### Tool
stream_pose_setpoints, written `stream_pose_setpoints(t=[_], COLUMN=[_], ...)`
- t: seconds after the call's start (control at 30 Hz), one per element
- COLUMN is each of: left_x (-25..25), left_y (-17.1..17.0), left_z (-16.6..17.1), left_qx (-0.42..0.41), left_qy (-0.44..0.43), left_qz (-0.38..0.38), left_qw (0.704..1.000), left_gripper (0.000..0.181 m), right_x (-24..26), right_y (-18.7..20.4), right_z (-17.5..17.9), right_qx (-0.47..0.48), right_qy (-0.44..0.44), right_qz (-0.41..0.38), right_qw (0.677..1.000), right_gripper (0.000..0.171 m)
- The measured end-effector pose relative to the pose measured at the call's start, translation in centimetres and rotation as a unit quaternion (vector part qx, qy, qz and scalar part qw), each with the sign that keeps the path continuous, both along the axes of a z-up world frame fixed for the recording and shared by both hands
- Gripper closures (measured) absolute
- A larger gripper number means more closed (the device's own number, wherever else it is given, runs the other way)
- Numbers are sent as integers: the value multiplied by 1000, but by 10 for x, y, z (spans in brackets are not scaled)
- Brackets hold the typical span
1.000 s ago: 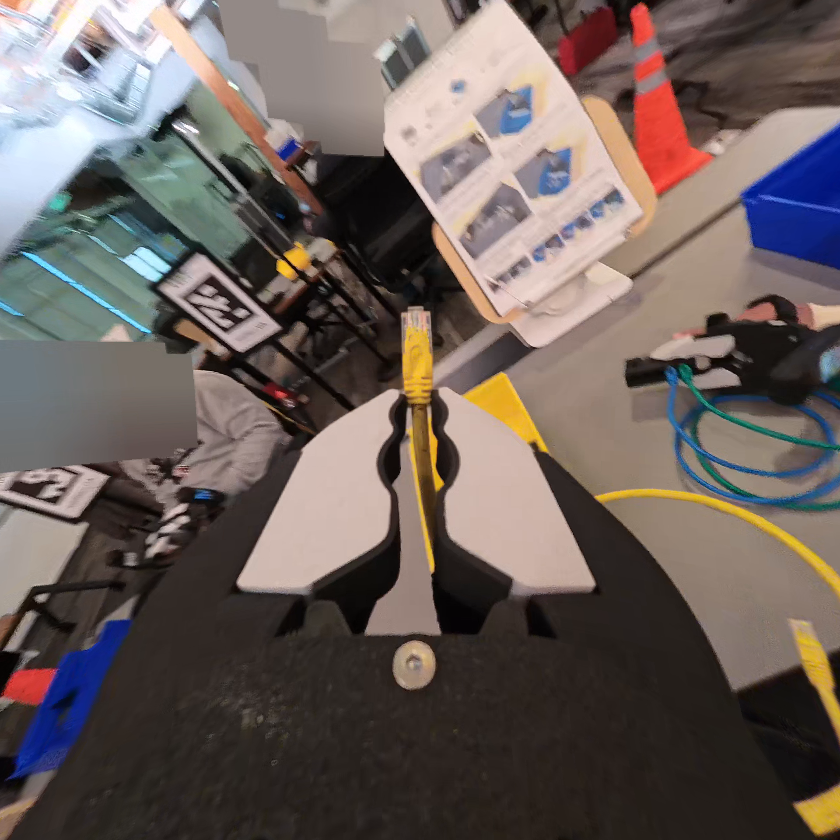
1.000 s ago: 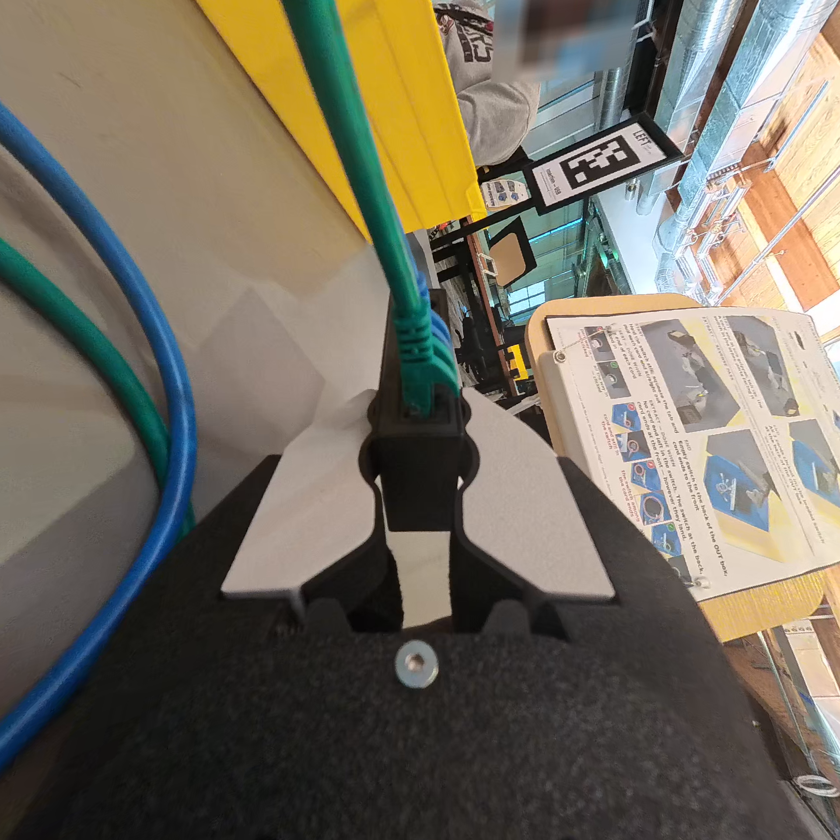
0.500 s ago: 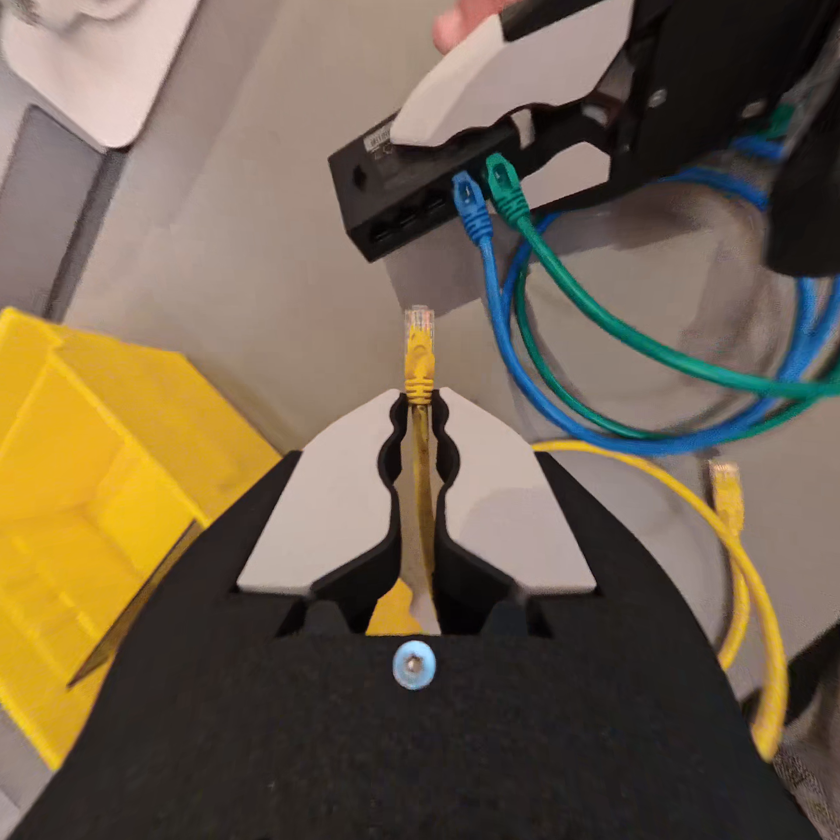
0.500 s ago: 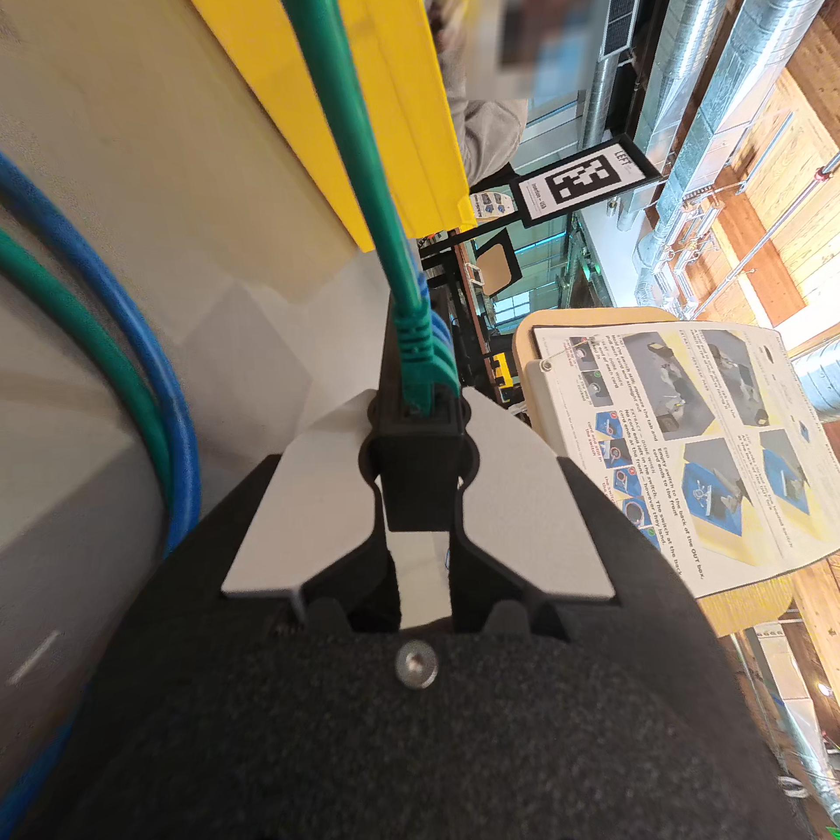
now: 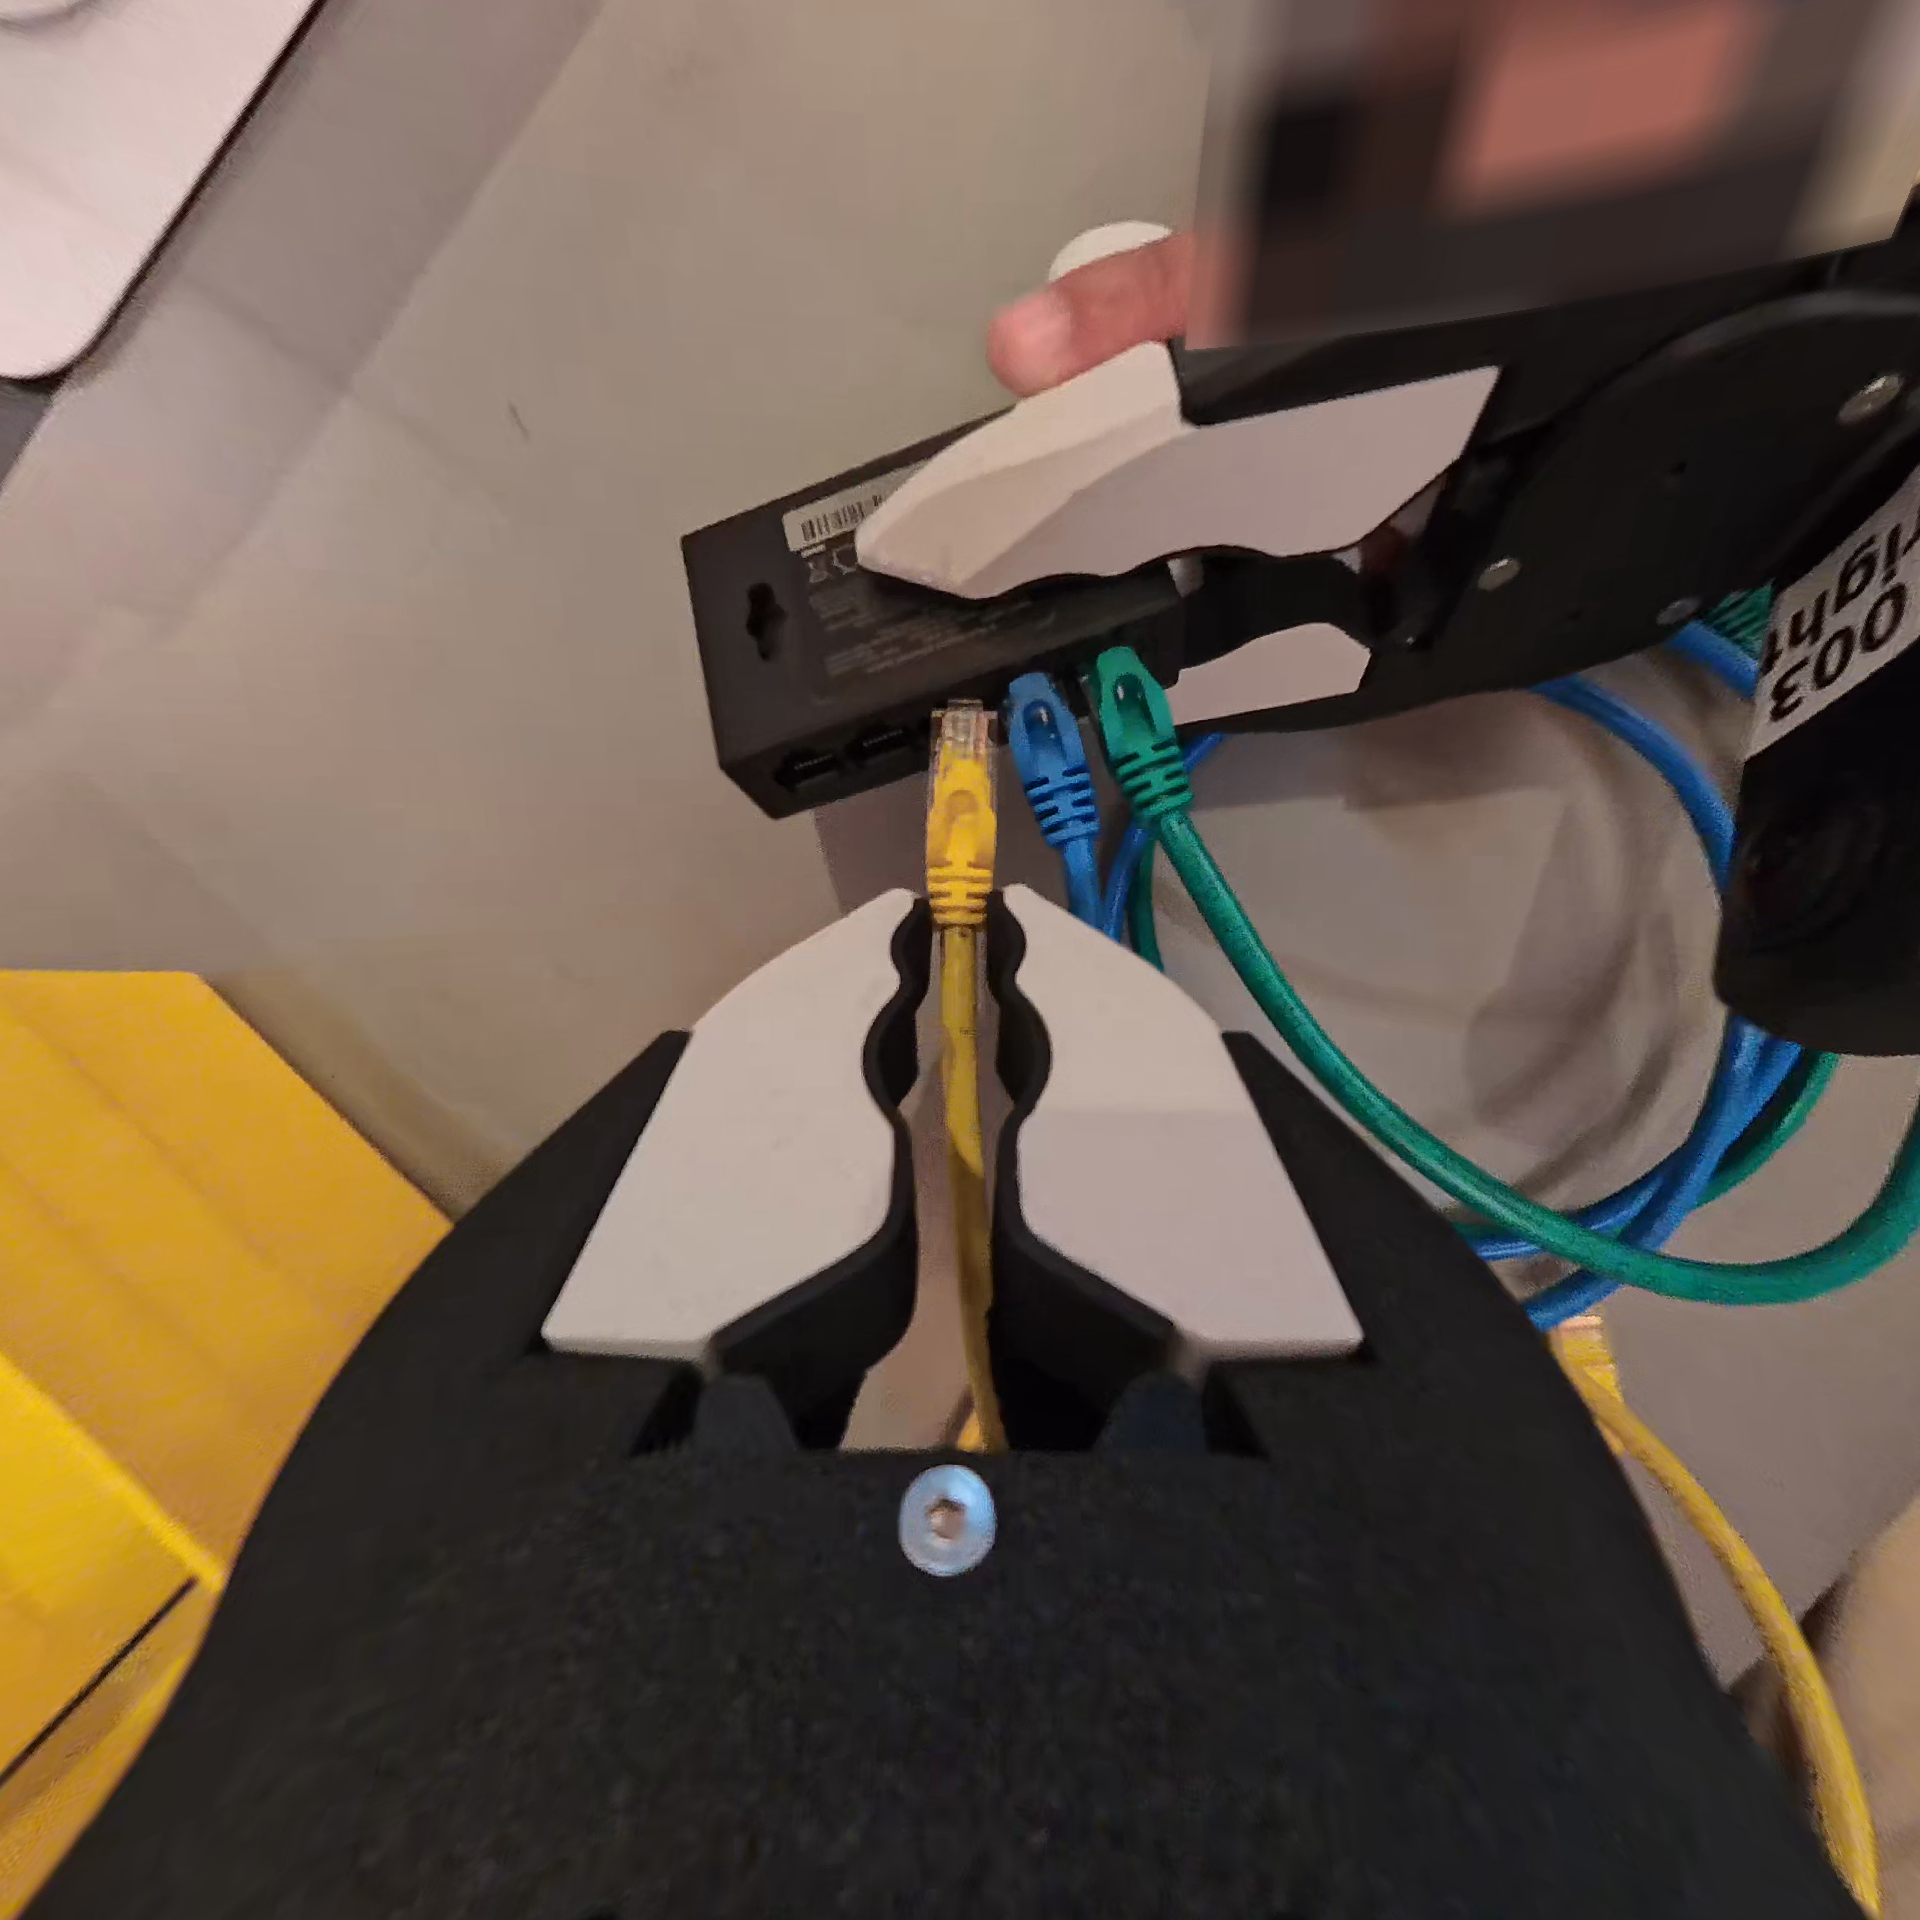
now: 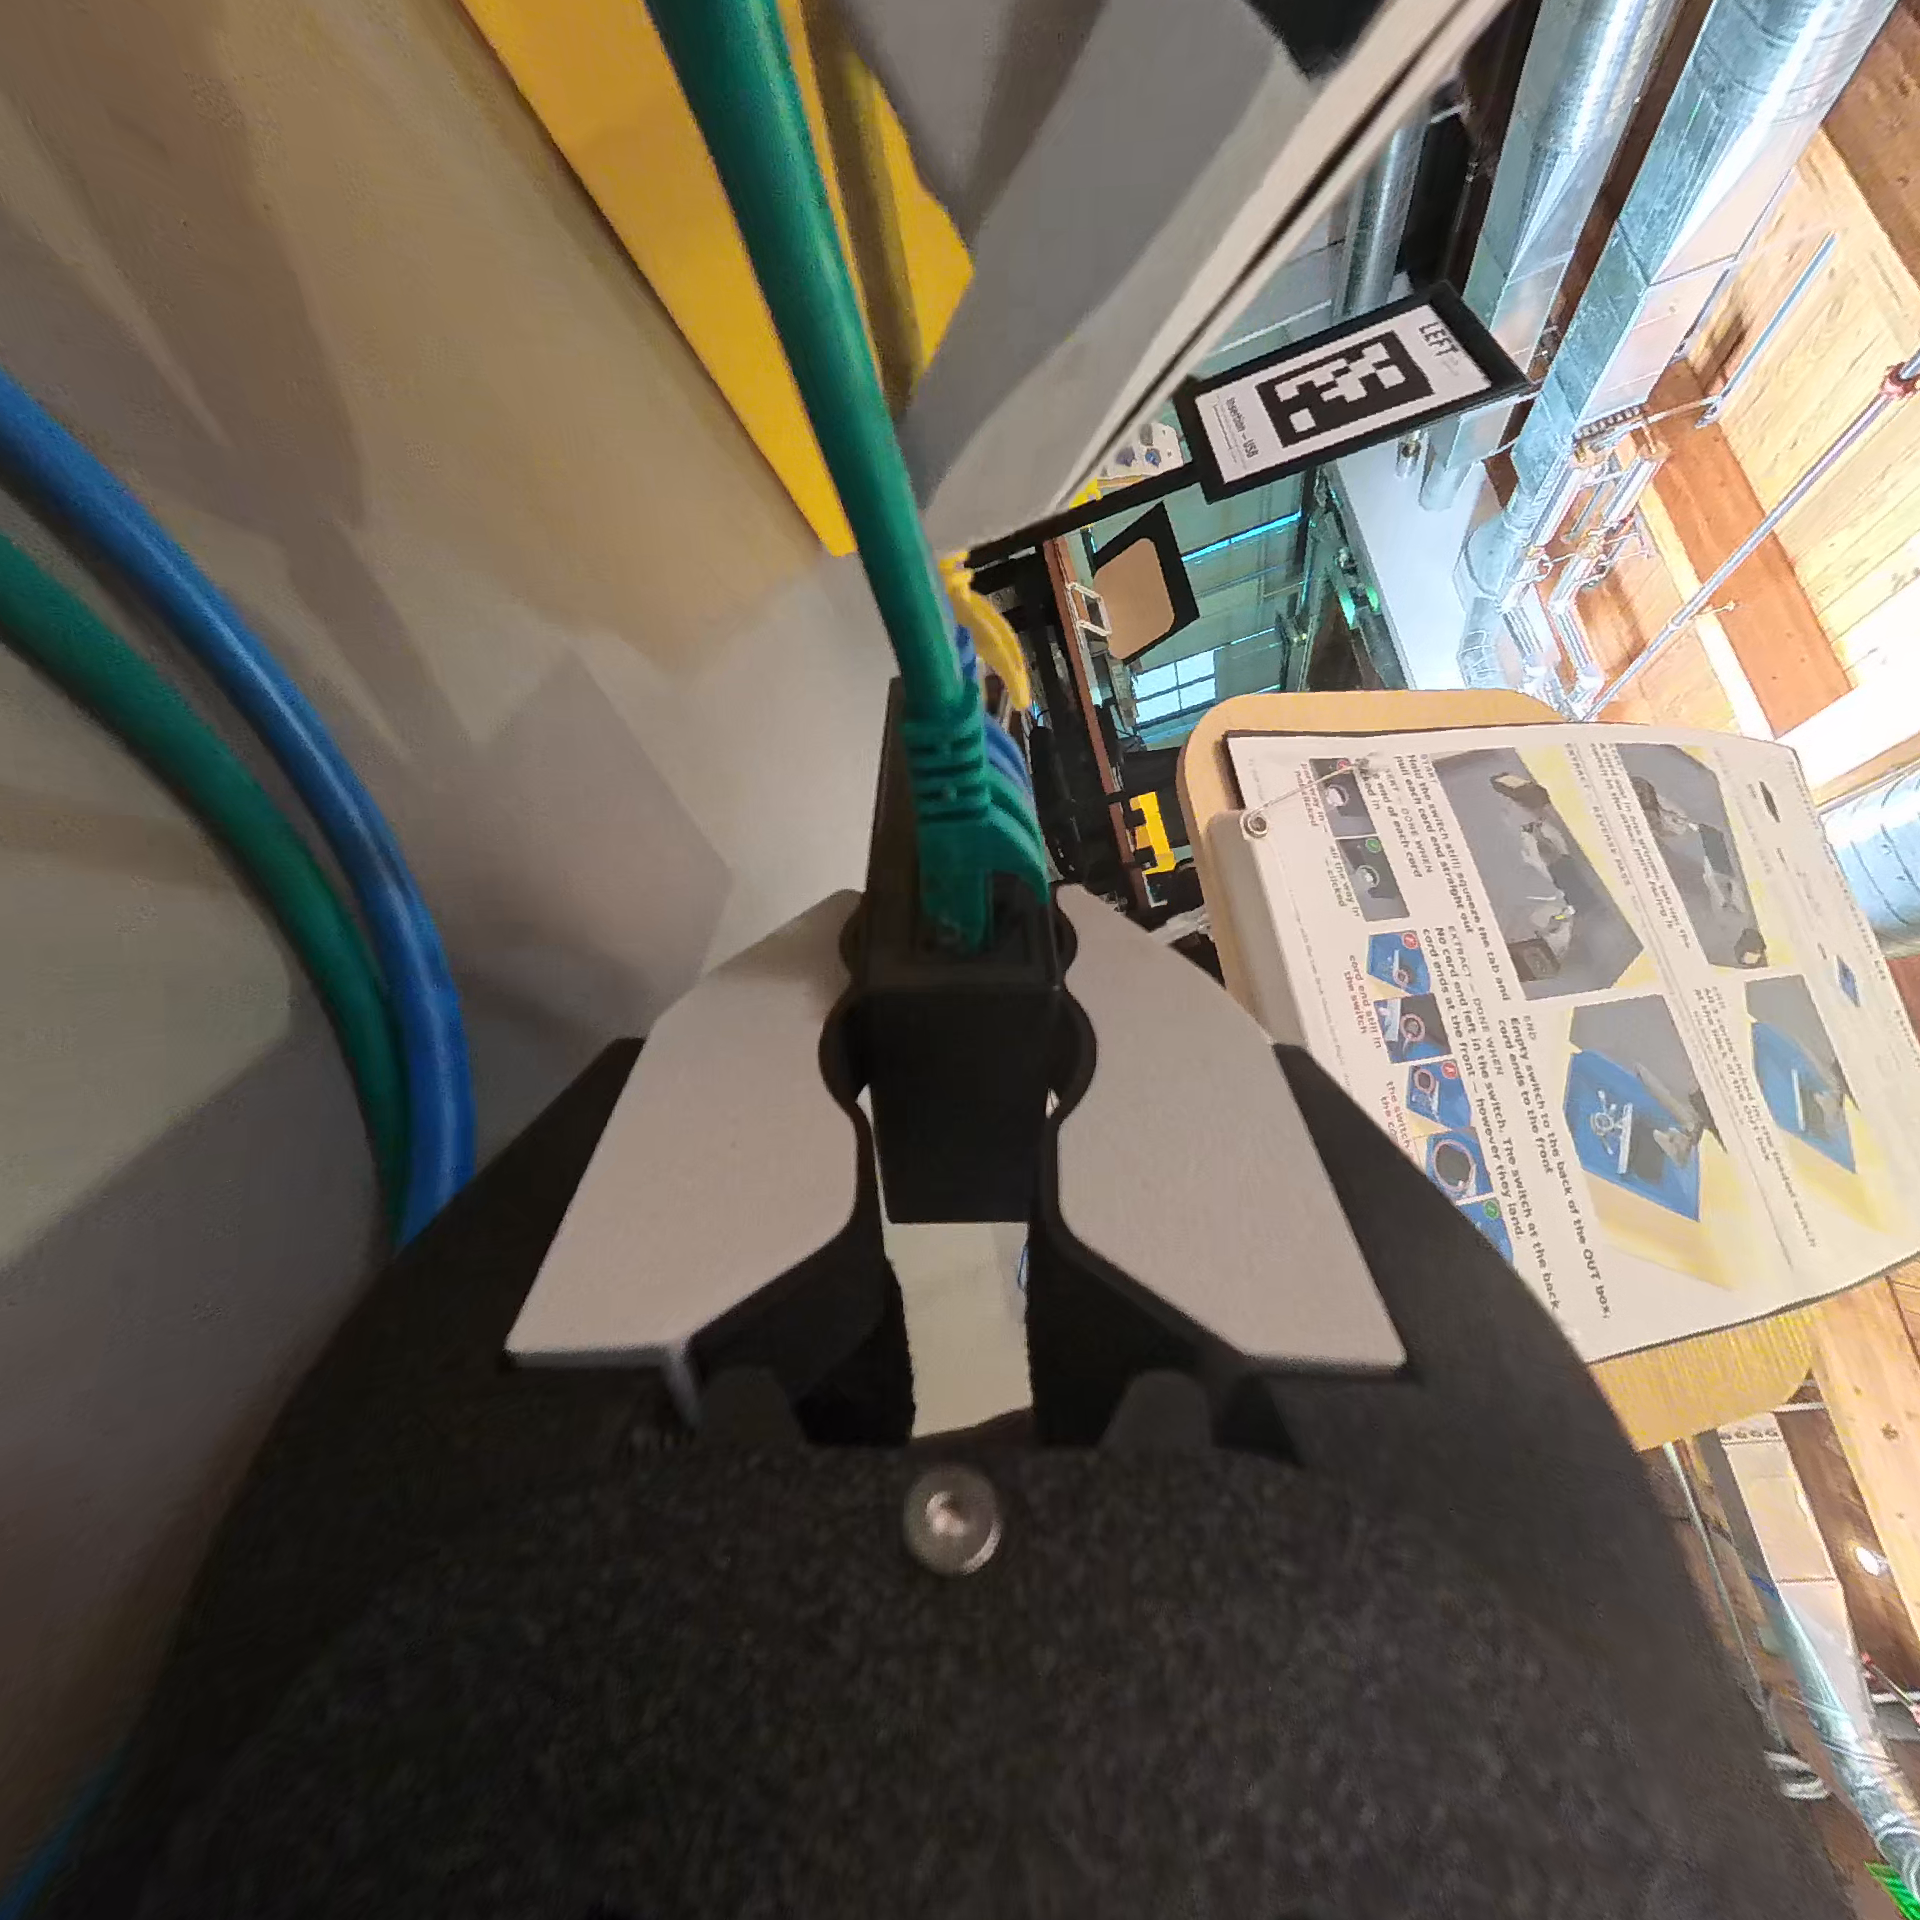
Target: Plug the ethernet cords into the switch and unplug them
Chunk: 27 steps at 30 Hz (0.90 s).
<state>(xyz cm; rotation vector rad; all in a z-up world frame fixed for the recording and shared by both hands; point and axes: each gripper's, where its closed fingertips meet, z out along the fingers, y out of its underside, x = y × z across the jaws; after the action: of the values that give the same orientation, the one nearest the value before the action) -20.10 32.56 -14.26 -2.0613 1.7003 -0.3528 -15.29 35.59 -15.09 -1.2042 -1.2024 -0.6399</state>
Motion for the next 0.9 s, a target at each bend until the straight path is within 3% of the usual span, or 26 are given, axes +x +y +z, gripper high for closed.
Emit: stream_pose_setpoints(t=[0.3,0.6,0.9], left_x=[-1,-1,4], left_y=[1,-6,0], left_z=[-4,6,0], left_qx=[-25,-49,-40], left_qy=[-4,-53,-94], left_qz=[19,-42,-43], left_qw=[999,996,994], left_gripper=[171,172,172], right_x=[-3,-10,-7], right_y=[-2,-9,-11], right_z=[-2,-2,0], right_qx=[8,28,27], right_qy=[-19,-43,-32], right_qz=[4,28,31], right_qw=[1000,998,999], right_gripper=[142,142,142])
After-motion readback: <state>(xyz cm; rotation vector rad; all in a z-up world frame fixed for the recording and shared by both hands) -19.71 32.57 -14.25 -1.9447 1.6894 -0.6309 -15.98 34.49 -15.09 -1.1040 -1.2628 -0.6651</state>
